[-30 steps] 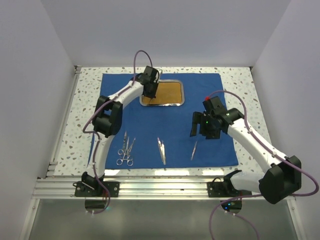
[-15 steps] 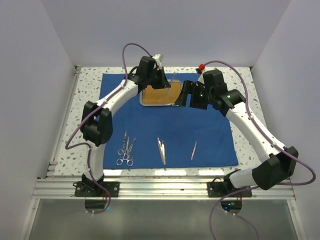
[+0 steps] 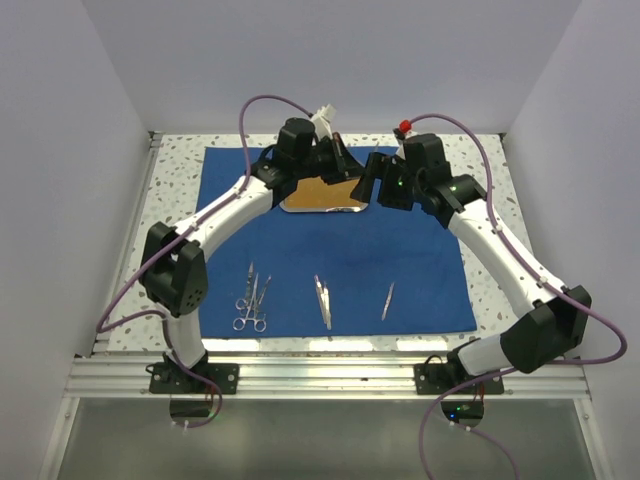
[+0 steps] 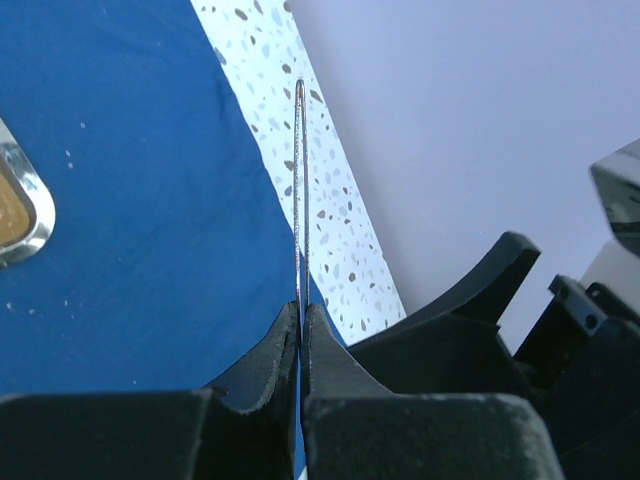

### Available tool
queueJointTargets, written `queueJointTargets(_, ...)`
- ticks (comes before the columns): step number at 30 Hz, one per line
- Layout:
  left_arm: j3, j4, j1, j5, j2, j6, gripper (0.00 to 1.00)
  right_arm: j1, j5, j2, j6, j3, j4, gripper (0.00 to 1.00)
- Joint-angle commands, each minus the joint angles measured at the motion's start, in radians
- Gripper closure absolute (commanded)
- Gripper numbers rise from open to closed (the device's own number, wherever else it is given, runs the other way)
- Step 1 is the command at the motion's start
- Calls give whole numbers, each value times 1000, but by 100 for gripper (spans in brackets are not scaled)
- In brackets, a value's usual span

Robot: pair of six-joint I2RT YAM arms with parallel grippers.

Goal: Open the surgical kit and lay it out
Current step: Place the medical item in the surgical kit.

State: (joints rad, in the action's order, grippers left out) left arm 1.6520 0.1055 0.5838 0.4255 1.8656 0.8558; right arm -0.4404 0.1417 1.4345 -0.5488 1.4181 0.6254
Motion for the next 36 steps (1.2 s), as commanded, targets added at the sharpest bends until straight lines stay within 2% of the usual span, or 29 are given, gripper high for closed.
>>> queueJointTargets(1, -34, -73, 19, 25, -69, 52, 100, -3, -73, -48, -16, 18, -47, 20)
queueJointTargets(17, -58, -130, 39, 82, -117, 111, 100, -3, -174, -51, -39, -36, -69, 38)
queueJointTargets(20, -73, -135, 40, 87, -126, 109, 100, -3, -185, -43, -39, -38, -73, 57)
queueJointTargets(21, -78, -138, 40, 90, -126, 109, 100, -3, -183, -43, -40, -38, -72, 71)
queueJointTargets(24, -90, -145, 40, 94, -129, 106, 100, -3, -191, -42, -39, -38, -69, 92)
queueJointTargets(26, -93, -147, 40, 99, -126, 103, 100, -3, -200, -46, -37, -38, -64, 100)
queueJointTargets(29, -86, -150, 40, 102, -117, 83, 99, -1, -212, -57, -30, -44, -47, 100)
queueJointTargets(30, -77, -123, 37, 99, -112, 69, 90, -3, -214, -63, -28, -50, -41, 100)
queueJointTargets(31, -51, -107, 34, 93, -99, 34, 60, -3, -217, -71, -20, -56, -26, 100)
queueJointTargets(32, -37, -39, 25, 79, -89, 16, 45, -3, -223, -94, -19, -65, -18, 100)
queueJointTargets(35, -8, 44, -15, 44, -71, -63, 7, -1, -234, -162, -13, -125, 19, 100)
queueJointTargets(36, -9, 59, -30, 35, -72, -98, 2, -1, -244, -180, -14, -163, 40, 100)
